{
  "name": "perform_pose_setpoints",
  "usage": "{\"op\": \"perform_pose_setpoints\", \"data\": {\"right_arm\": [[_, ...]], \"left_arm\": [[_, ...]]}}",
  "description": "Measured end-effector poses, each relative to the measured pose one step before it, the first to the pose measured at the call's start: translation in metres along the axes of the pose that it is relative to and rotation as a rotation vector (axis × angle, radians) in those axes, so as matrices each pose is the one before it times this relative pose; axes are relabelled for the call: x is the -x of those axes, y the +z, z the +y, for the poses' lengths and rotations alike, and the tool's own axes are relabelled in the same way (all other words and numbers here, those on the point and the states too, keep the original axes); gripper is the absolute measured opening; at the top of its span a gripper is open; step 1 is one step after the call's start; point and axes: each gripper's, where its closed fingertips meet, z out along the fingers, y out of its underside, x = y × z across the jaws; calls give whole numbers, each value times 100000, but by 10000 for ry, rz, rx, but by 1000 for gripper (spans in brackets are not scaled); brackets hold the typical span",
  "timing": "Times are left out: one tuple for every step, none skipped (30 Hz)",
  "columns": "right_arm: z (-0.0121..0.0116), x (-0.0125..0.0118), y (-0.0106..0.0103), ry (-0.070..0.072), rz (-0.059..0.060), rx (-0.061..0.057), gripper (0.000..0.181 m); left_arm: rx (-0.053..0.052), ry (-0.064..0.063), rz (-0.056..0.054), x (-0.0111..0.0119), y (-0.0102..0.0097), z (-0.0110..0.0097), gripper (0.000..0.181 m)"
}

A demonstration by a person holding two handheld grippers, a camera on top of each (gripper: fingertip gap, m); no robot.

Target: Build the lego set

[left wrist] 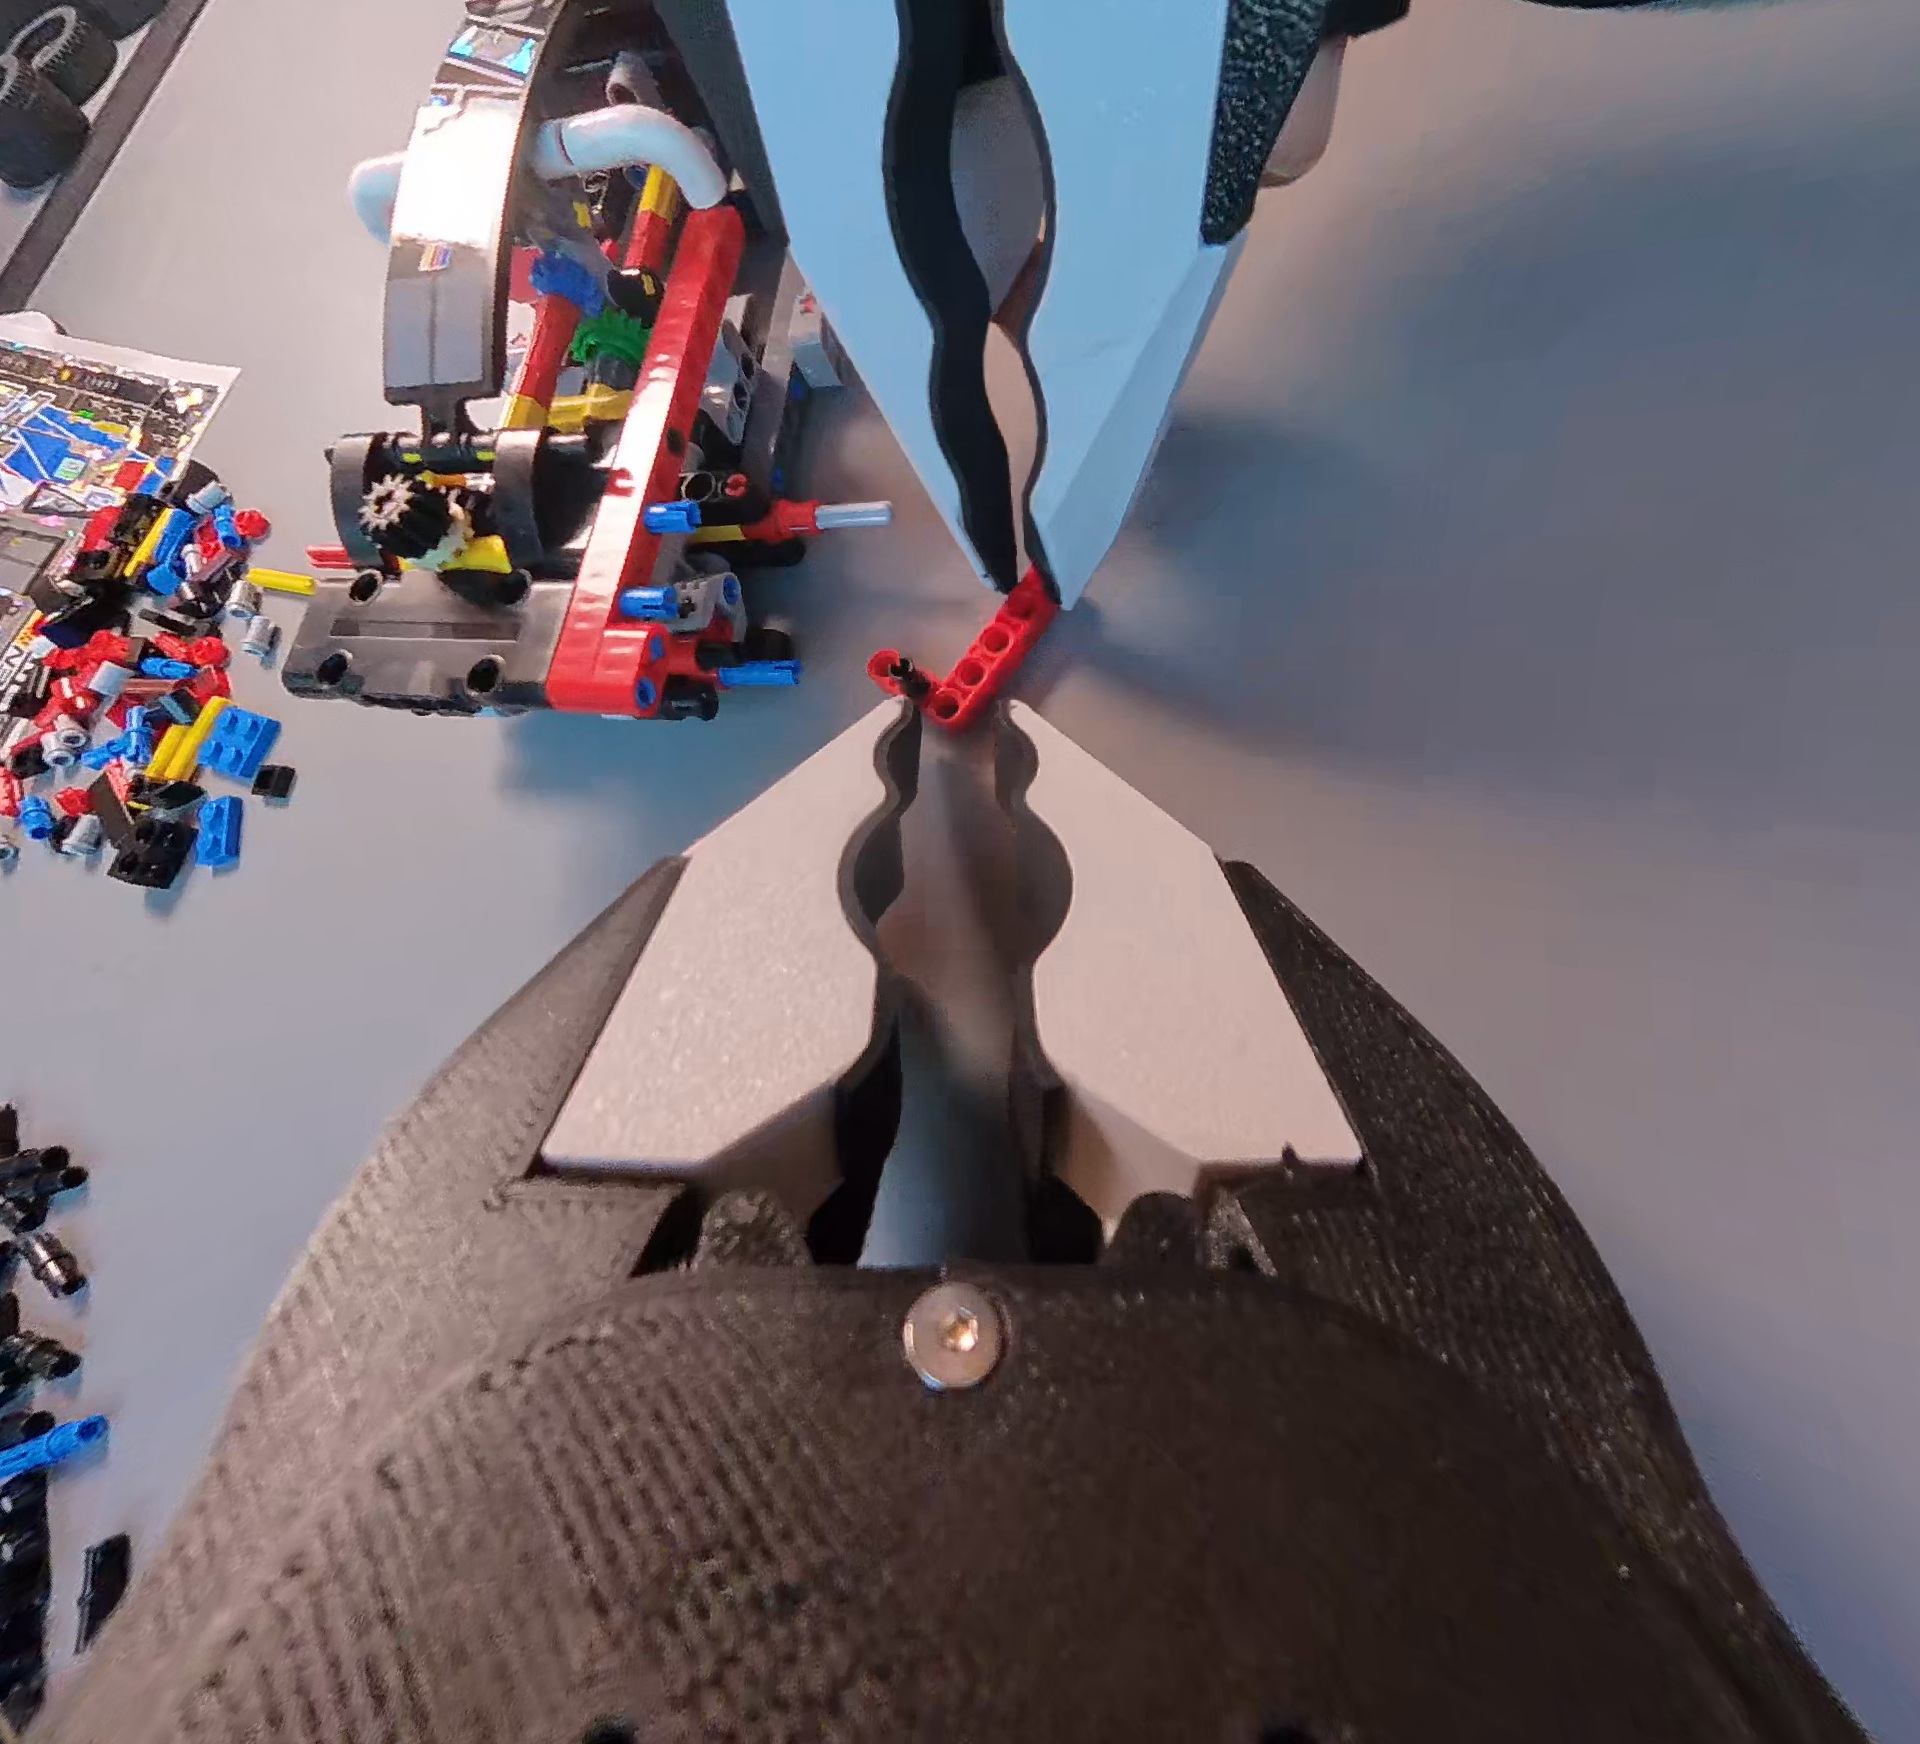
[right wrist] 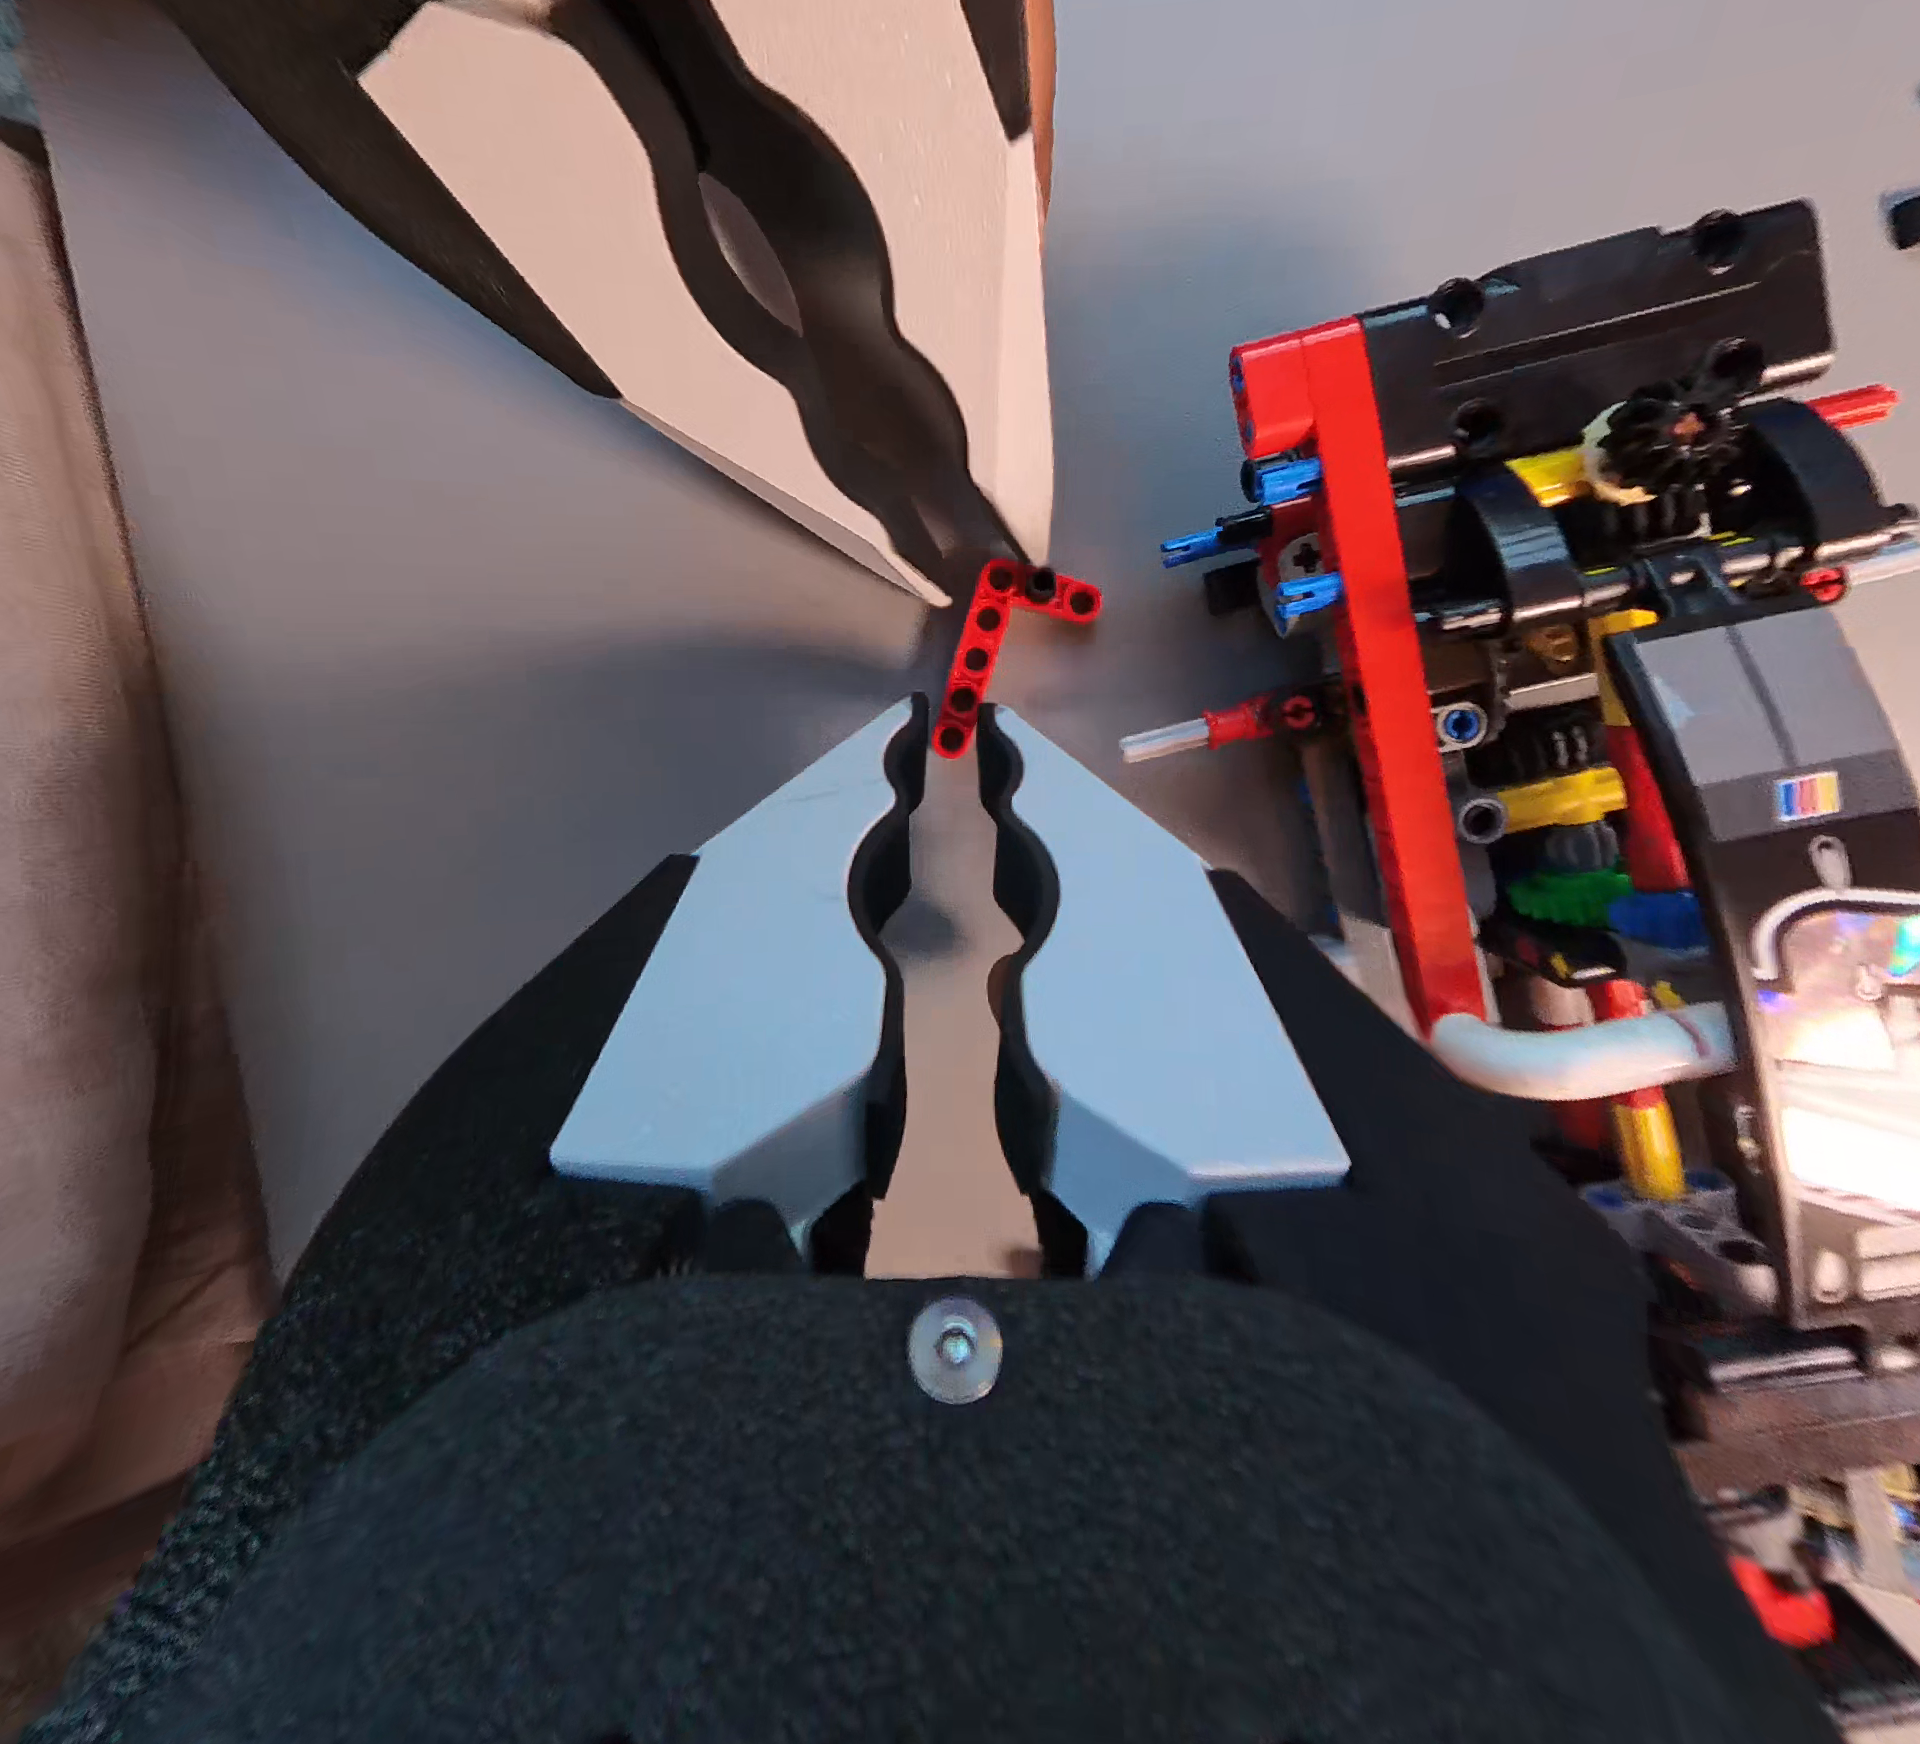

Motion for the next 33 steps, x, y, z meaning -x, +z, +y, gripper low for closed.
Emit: {"op": "perform_pose_setpoints", "data": {"right_arm": [[-8, 785, -65, 260, -276, -79, 10], [19, 671, -135, 160, -154, -141, 14], [62, 248, -412, -12, 89, -204, 17], [56, 98, -801, -35, 90, -290, 17], [-74, -236, -1206, 31, 171, -434, 16], [-34, -647, -1524, 18, 325, -471, 13], [222, -870, -1651, -64, 385, -359, 12], [670, -1166, -1601, -138, 535, -137, 11], [1367, -1517, -1312, -94, 737, 249, 11], [1784, -862, -860, -69, 345, 468, 13], [1570, 188, -414, 0, -209, 335, 15], [1063, 341, -57, 94, -195, 86, 15], [817, 227, 217, 86, -76, 55, 16], [739, 171, 377, -16, -35, 109, 17], [693, -28, 393, -82, 41, 134, 18], [785, -253, 300, -64, 79, 195, 18], [800, -553, 140, 25, 165, 176, 18], [641, -739, -59, 133, 181, 24, 18], [404, -849, -277, 221, 172, -160, 17], [432, -1010, -394, 259, 215, -138, 16], [554, -1266, -447, 233, 355, -29, 15], [530, -1383, -389, 191, 428, -29, 15], [543, -1265, -269, 190, 345, 5, 15], [454, -1212, -96, 227, 310, -22, 16], [357, -1154, 71, 278, 264, -41, 18], [324, -813, 224, 335, 77, 7, 21], [153, -425, 309, 378, -108, -4, 25], [-105, -139, 307, 365, -203, -107, 27], [-145, -7, 281, 313, -207, -85, 28], [-57, 156, 277, 187, -225, 21, 30], [-80, 194, 251, 74, -163, 17, 30], [87, 17, 244, -14, 4, 116, 26], [421, -154, 269, -107, 155, 324, 18]], "left_arm": [[-24, 49, 56, -97, 63, -75, 10], [5, 68, -3, -39, 62, -50, 9], [8, 75, -17, -17, 48, -38, 9], [-22, 63, 10, -58, 64, -75, 8], [-34, 43, 21, -72, 48, -93, 7], [-22, 40, 13, -32, 68, -75, 7], [-12, 45, 6, -18, 61, -61, 6], [-8, 40, 4, 4, 75, -75, 6], [-4, 37, 17, -23, 83, -67, 6], [-3, 38, 19, -14, 82, -74, 6], [-1, 48, 5, -7, 93, -76, 6], [3, 57, -1, 7, 91, -72, 6], [1, 55, -9, 13, 98, -81, 6], [1, 35, -9, 20, 85, -77, 6], [2, 10, -29, 66, 89, -51, 6], [-10, -6, -41, 65, 41, -37, 6], [-19, -24, -47, 74, -5, -15, 7], [-18, -31, -58, 88, -57, 30, 7], [-10, -33, -64, 105, -74, 53, 8], [-19, -32, -69, 120, -97, 40, 8], [-37, -31, -46, 102, -84, 6, 8], [-37, -34, -18, 79, -61, -19, 8], [-28, -30, -11, 83, -33, -16, 8], [-17, -30, -12, 59, -6, -12, 8], [-9, -20, 9, 21, 12, 2, 8], [-3, -7, 16, -25, 19, 10, 8], [15, 22, 0, -16, 19, 26, 8], [0, 35, -20, -17, -5, 3, 8], [-17, 36, -18, -12, -22, -22, 8], [-18, 25, -14, -28, -33, -16, 8], [-10, 9, -7, -14, -33, 4, 8], [-19, -5, -22, 29, -39, -13, 8], [-36, -12, -16, 28, -44, -32, 8]]}}
